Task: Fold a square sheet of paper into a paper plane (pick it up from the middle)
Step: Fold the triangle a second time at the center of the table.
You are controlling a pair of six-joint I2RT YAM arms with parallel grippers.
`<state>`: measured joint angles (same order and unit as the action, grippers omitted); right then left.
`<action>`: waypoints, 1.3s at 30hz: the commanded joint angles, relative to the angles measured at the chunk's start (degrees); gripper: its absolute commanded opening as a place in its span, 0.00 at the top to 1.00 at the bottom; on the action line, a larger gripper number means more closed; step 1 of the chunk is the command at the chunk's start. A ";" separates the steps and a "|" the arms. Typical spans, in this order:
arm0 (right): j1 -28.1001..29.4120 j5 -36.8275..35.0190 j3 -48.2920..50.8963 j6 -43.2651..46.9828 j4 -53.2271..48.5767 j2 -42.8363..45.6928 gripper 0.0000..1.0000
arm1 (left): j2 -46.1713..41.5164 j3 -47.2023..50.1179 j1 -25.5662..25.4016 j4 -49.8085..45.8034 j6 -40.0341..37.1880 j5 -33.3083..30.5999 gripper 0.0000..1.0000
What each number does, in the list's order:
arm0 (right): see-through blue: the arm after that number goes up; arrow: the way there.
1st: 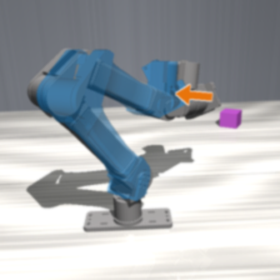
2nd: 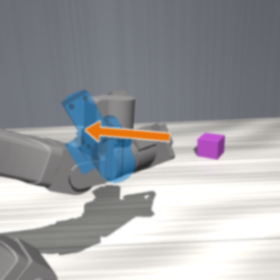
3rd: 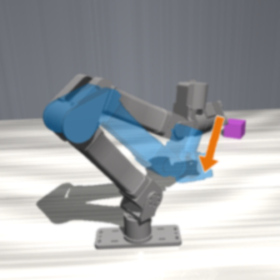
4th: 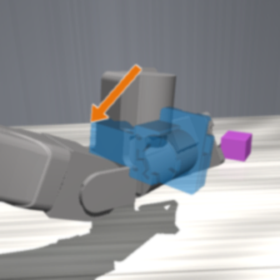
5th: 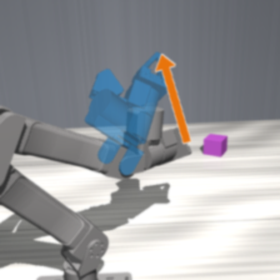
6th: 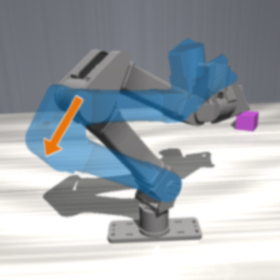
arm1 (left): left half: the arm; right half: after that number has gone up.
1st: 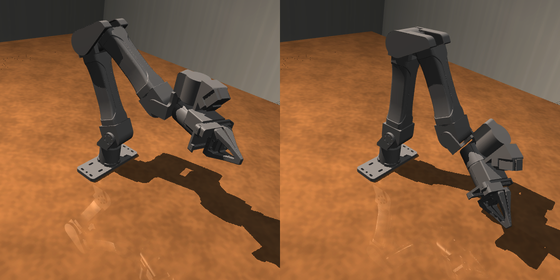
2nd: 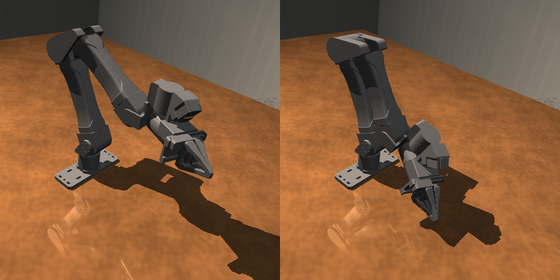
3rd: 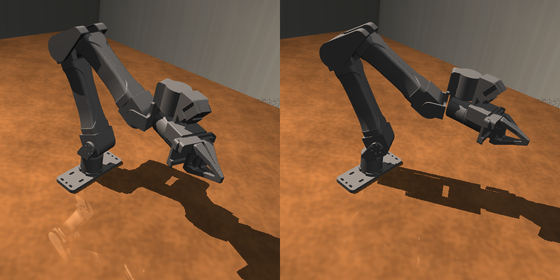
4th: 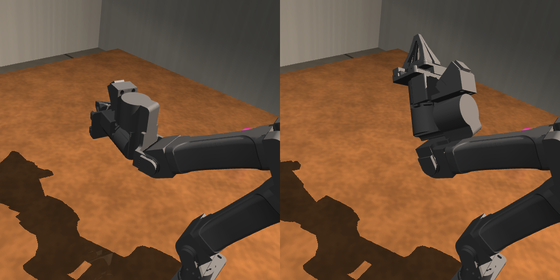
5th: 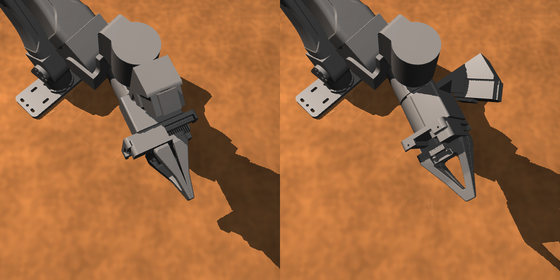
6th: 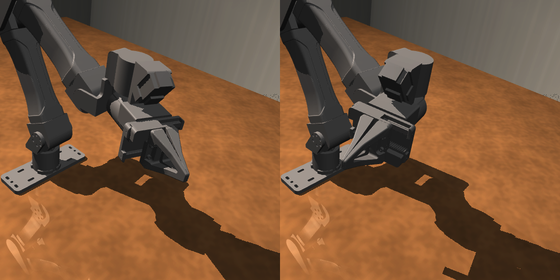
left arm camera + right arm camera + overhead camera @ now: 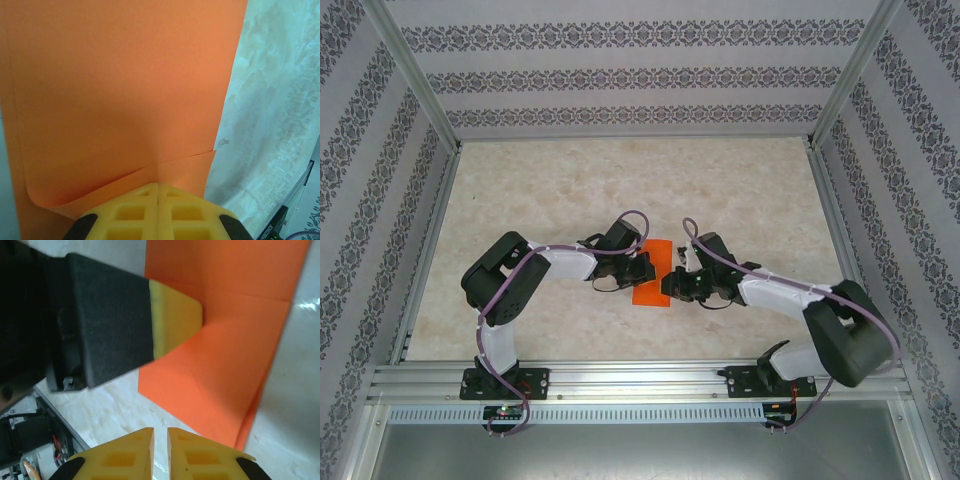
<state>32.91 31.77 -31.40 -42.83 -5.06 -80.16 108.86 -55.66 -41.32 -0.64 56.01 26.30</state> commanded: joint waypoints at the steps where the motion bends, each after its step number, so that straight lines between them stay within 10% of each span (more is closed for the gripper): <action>1: 0.42 0.07 -1.27 -1.91 4.44 -4.12 0.84 | 0.71 0.65 0.35 -1.66 -0.73 -2.26 1.00; 30: 0.38 -3.38 2.57 -1.27 2.69 -11.36 0.92 | -1.38 1.49 0.23 5.28 2.32 4.54 0.86; 39: 0.75 -4.38 3.27 -1.25 2.00 -12.08 0.96 | -0.32 3.07 1.24 2.08 -1.05 -2.53 0.87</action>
<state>32.62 32.36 -30.26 -43.90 0.62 -89.54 107.48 -53.65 -41.23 1.50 56.88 27.11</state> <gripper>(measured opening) 0.058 0.126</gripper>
